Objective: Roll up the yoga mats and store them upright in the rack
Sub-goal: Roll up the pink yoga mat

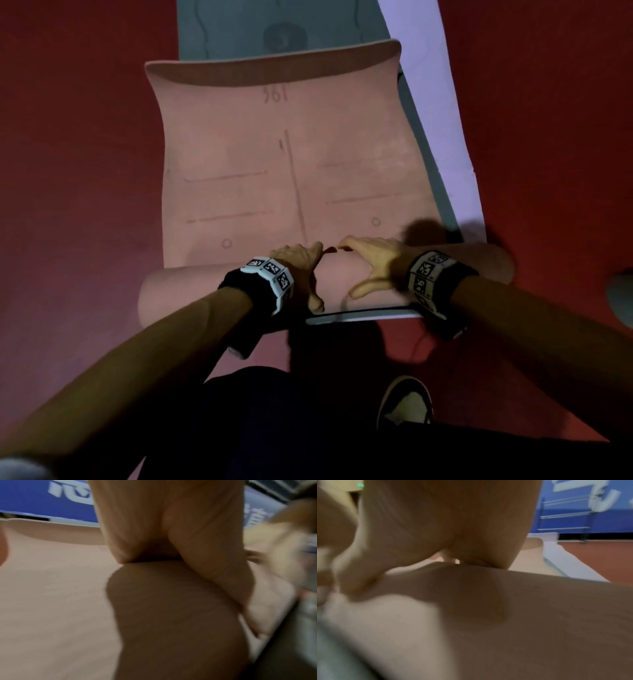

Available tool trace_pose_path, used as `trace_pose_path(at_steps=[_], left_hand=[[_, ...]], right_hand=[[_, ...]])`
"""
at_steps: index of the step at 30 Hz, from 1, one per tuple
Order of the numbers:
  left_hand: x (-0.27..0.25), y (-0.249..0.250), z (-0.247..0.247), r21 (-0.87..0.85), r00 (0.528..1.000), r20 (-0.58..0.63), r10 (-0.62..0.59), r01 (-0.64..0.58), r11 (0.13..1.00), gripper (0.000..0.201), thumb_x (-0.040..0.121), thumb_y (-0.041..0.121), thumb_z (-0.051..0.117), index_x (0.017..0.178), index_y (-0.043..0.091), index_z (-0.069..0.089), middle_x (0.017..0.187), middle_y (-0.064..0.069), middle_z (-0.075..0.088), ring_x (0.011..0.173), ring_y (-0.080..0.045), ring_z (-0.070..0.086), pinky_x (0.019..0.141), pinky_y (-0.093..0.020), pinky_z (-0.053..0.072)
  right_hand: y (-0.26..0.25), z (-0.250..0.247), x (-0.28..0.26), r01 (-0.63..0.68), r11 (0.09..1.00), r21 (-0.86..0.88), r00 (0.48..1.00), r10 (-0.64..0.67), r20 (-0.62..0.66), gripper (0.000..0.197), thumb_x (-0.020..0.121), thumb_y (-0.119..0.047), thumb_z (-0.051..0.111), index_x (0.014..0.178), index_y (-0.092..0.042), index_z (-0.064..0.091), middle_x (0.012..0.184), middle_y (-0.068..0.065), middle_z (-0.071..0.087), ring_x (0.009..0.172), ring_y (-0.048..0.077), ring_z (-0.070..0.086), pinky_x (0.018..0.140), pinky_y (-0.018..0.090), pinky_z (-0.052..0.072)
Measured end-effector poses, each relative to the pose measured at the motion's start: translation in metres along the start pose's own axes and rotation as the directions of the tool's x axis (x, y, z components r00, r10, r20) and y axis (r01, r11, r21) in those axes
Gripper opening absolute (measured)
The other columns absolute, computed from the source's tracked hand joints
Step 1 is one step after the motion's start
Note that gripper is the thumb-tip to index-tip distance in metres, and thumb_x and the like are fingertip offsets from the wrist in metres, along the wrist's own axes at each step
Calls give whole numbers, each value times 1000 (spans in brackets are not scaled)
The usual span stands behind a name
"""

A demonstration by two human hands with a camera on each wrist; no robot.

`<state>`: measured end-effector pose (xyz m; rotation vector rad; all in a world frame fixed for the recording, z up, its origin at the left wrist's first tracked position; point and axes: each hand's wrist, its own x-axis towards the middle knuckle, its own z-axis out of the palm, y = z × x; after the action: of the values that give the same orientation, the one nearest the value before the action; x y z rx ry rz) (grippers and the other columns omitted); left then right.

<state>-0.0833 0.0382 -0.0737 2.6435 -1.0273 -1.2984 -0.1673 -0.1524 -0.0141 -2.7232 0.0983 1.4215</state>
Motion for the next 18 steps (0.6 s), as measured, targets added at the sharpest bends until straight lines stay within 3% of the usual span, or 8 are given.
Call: trace_pose_path(at_steps=[3, 7, 8, 10, 11, 12, 15, 18], left_hand=[[4, -5, -5, -66, 1000, 13, 1, 0, 998, 111, 43, 63, 86, 134, 30, 32, 119, -2, 56, 108, -28, 55, 84, -38, 48], [1, -1, 3, 62, 996, -75, 44, -39, 997, 103, 49, 61, 84, 130, 33, 28, 115, -6, 54, 104, -33, 56, 89, -48, 46], [1, 2, 6, 134, 993, -101, 56, -42, 990, 108, 49, 61, 83, 135, 32, 25, 118, -7, 52, 107, -34, 54, 91, -50, 44], [4, 5, 8, 186, 992, -121, 45, -22, 982, 112, 50, 59, 84, 139, 30, 23, 122, -10, 49, 112, -35, 52, 94, -52, 41], [7, 5, 6, 168, 994, -107, 30, -12, 986, 112, 50, 57, 86, 139, 29, 24, 123, -10, 50, 113, -35, 51, 95, -52, 41], [9, 4, 3, 143, 996, -91, 26, -13, 990, 110, 50, 55, 87, 137, 29, 25, 122, -10, 51, 112, -35, 52, 95, -52, 41], [15, -3, -10, 31, 998, -50, 41, -39, 999, 102, 48, 57, 88, 130, 33, 31, 112, -7, 56, 105, -33, 58, 91, -47, 48], [21, -11, -28, -116, 999, 8, 35, -34, 993, 90, 47, 51, 92, 120, 37, 41, 107, 0, 63, 97, -26, 62, 74, -37, 55]], right_hand=[[-7, -5, 2, 102, 993, 62, 995, -101, -17, 94, 87, -47, 72, 157, -13, 19, 158, 17, 31, 146, 34, 30, 117, 47, 25], [-15, -30, 9, 52, 995, 79, 998, -55, 40, 48, 103, -13, 51, 147, 3, 37, 153, 22, 39, 143, 36, 37, 105, 32, 28], [-4, -25, 25, 54, 992, 118, 998, -55, 3, 49, 102, -19, 55, 146, -4, 42, 150, 18, 44, 140, 34, 41, 105, 30, 30], [-5, -25, 36, 137, 972, 190, 989, -124, -78, 76, 74, -58, 80, 138, -27, 52, 137, 3, 60, 122, 26, 58, 105, 35, 44], [4, -18, 53, 180, 964, 197, 982, -164, -96, 89, 56, -70, 83, 132, -32, 53, 127, -2, 64, 112, 23, 62, 101, 38, 49], [12, -11, 68, 215, 955, 204, 976, -205, -69, 93, 51, -72, 83, 129, -32, 53, 123, -3, 65, 107, 22, 62, 99, 39, 50], [7, -14, 55, 273, 949, 159, 957, -251, -145, 100, 63, -66, 82, 146, -31, 37, 137, 5, 52, 124, 28, 53, 107, 43, 43], [2, -3, 64, 216, 974, -65, 960, -224, -167, 123, 62, -67, 82, 155, -27, 12, 141, 11, 38, 130, 35, 45, 113, 56, 30]])
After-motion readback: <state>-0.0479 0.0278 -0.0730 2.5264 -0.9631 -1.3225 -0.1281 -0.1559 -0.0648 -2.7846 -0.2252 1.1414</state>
